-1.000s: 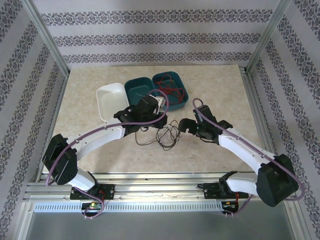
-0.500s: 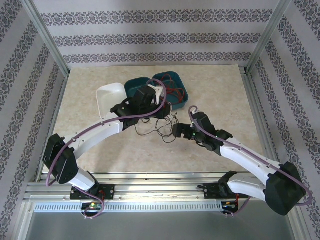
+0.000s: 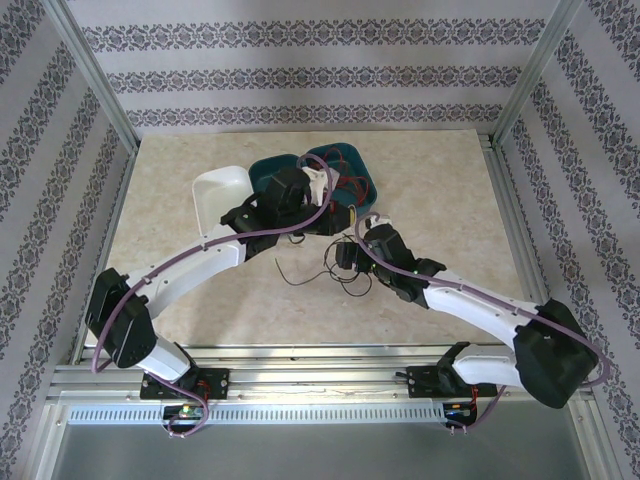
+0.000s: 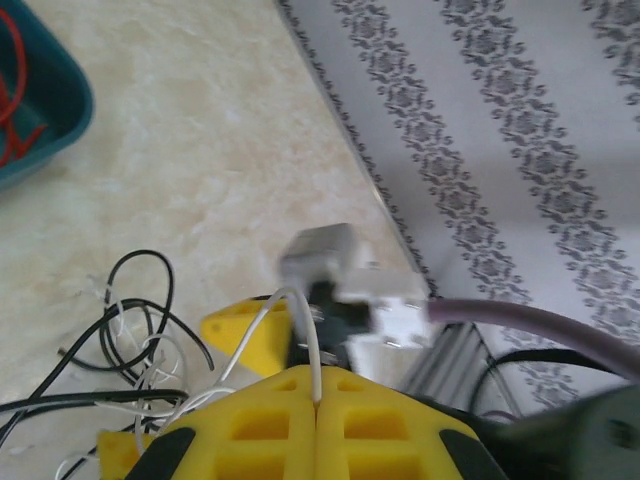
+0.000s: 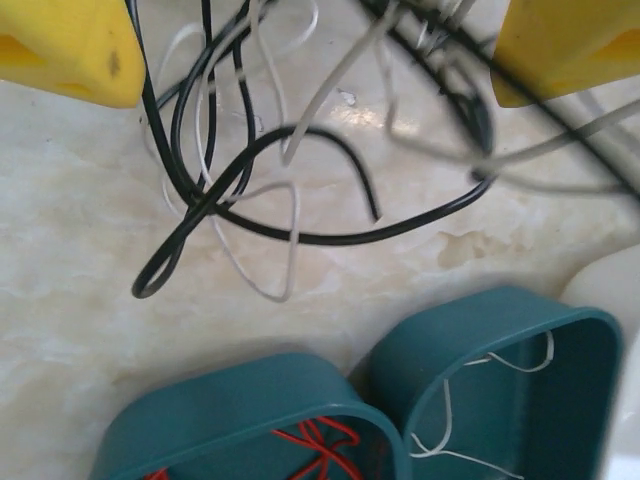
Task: Untangle the cables
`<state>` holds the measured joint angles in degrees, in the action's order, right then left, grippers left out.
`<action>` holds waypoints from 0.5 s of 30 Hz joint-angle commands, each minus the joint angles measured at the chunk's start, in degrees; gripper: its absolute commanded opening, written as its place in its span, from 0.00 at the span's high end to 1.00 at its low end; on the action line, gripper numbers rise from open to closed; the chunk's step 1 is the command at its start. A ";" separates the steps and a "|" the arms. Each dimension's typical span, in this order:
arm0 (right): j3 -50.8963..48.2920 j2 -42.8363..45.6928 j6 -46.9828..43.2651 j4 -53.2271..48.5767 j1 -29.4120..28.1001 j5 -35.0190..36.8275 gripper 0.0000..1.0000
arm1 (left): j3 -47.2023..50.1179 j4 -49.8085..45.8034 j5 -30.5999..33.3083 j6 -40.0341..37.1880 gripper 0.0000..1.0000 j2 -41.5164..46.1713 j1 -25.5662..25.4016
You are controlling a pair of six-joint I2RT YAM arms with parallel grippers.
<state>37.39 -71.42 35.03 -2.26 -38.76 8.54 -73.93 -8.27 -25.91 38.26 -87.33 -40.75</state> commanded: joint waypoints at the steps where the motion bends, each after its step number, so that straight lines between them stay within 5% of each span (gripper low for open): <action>1: 0.83 -1.41 0.87 2.61 0.62 3.62 0.19 | 0.32 5.16 -3.63 1.92 1.00 3.51 0.76; 7: -1.28 -2.43 3.65 0.89 2.98 4.21 0.45 | 1.31 4.87 -3.24 1.89 1.00 4.80 1.35; 15: -5.23 -1.01 6.09 -0.82 6.17 4.19 0.52 | 1.25 3.59 -2.18 0.48 1.00 6.83 4.55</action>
<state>33.34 -73.32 39.31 -1.78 -33.50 11.16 -72.66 -6.39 -28.34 39.48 -83.20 -37.76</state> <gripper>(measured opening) 0.484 0.043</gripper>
